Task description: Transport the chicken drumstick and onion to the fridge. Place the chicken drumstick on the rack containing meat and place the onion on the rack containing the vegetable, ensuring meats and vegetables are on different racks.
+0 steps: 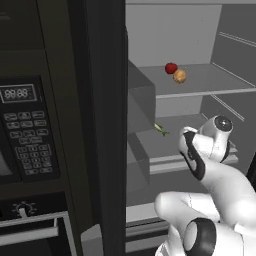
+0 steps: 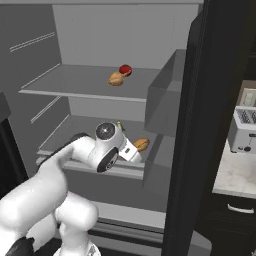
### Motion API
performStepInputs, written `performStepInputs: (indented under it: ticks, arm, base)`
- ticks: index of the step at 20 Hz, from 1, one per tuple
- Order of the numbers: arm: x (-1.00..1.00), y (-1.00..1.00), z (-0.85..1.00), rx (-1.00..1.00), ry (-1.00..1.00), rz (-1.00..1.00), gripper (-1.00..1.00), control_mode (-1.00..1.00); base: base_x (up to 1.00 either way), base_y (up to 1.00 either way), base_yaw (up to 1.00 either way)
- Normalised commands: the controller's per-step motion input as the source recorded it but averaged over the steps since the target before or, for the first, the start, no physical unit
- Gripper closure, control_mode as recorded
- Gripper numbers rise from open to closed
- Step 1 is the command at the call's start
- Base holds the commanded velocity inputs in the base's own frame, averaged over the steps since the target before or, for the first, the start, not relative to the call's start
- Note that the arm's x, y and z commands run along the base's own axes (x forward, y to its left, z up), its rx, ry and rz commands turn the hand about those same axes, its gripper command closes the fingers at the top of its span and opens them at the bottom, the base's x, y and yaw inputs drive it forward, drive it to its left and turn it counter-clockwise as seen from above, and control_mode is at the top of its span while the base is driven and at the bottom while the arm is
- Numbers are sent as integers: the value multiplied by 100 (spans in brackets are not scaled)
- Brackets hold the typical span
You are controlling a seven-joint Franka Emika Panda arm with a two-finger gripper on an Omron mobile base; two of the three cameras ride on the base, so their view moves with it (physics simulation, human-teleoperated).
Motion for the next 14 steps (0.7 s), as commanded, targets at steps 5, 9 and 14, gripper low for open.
performStepInputs:
  ticks: [5, 9, 14]
  arm:
    - [-77, 34, 73, 0, 3, 0, -100, -100]
    - [-85, 19, 82, 0, 6, 5, -100, -100]
    - [-100, 15, 93, 0, 10, 5, -100, -100]
  base:
    - [0, 0, 0]
    - [0, 0, 0]
    - [0, 0, 0]
